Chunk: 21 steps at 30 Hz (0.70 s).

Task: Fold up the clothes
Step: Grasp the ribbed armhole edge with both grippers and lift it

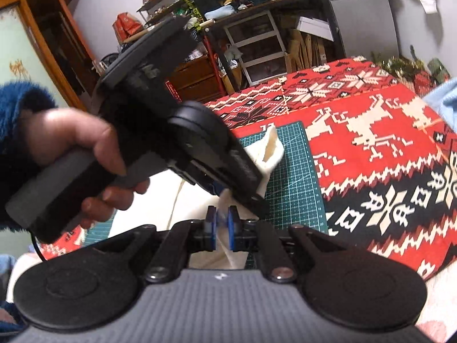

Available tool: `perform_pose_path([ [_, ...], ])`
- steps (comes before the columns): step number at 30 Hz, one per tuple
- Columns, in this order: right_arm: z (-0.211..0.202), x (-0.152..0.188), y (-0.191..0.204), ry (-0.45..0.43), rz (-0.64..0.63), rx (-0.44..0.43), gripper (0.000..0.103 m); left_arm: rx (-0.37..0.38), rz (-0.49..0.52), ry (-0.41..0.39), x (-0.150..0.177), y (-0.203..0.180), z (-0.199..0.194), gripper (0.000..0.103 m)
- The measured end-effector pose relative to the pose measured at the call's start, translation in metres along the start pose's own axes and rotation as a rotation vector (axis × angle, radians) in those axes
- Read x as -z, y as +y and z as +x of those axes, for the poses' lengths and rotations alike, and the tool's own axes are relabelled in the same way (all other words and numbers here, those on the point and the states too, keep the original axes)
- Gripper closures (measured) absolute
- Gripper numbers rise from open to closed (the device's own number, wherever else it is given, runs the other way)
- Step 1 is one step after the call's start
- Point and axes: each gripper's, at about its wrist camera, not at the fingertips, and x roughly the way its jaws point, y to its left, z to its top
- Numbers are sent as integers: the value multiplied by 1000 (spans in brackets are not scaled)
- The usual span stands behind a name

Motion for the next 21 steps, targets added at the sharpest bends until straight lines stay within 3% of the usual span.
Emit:
perform_pose_path([
  [5,-28,-4,-24,-58,129,-101,75,106,-138,-50,6,34,-34,93],
  [7,-43,-7,-38,-96,205,-125,75,146,-179,-86,14,46,-56,93],
  [10,-52,-12,-51,-113,248,-84,73,192,-239,-151,32,66,-91,93],
  [12,-47,-15,-51,-94,227,-48,73,209,-286,-191,49,82,-111,93],
  [16,-33,-22,-40,-63,207,-86,73,225,-397,-268,93,121,-135,93],
  [21,-1,-31,-1,9,115,-153,73,264,-628,-328,162,179,-125,93],
])
